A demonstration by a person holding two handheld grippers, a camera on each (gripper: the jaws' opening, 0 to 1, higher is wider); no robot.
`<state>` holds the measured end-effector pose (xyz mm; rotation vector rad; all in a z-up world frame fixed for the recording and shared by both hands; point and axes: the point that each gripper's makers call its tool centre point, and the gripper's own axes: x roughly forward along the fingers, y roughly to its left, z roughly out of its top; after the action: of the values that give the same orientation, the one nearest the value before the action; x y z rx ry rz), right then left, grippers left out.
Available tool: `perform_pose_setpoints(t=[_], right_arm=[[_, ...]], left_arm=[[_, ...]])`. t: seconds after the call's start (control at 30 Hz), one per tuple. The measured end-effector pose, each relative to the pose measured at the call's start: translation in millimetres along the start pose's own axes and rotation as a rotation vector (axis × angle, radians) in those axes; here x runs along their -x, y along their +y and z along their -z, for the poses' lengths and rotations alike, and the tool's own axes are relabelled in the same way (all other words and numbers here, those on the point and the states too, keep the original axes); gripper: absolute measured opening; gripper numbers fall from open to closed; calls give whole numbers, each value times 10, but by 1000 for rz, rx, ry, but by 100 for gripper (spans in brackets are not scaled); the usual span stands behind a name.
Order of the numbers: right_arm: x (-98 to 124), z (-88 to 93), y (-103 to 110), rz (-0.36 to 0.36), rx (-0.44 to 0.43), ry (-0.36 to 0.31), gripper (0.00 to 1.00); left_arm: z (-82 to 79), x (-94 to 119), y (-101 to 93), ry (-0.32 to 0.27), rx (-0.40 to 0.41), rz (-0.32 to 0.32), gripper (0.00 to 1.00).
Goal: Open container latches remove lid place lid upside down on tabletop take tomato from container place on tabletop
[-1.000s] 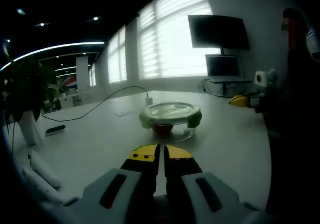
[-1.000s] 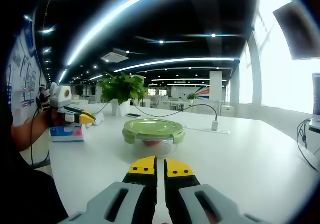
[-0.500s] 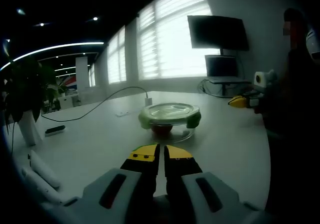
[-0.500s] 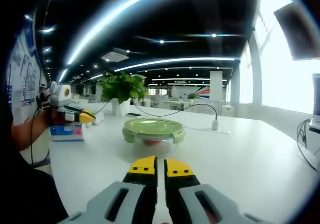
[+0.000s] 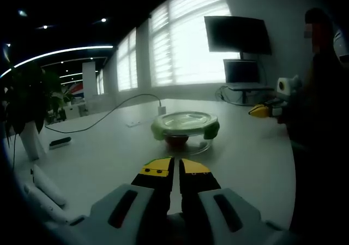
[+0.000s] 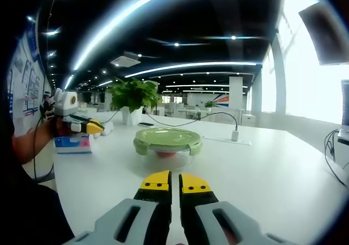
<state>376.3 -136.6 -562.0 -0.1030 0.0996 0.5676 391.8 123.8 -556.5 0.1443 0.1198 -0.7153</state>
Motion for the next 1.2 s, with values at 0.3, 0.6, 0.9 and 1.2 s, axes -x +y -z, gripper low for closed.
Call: perform_pose_setpoints(t=[0.3, 0.6, 0.9, 1.2], right_arm=[[8, -4, 26, -4, 1, 1, 1], [8, -5, 33, -11, -9, -1, 1], [4, 10, 34, -11, -7, 7, 1], [3, -10, 46, -14, -6, 7, 2]], left_arm=[[5, 2, 8, 0, -3, -2, 6], [12, -4, 0, 5, -6, -1, 6], [13, -7, 0, 5, -12, -4, 7], [12, -8, 1, 3, -14, -3, 7]])
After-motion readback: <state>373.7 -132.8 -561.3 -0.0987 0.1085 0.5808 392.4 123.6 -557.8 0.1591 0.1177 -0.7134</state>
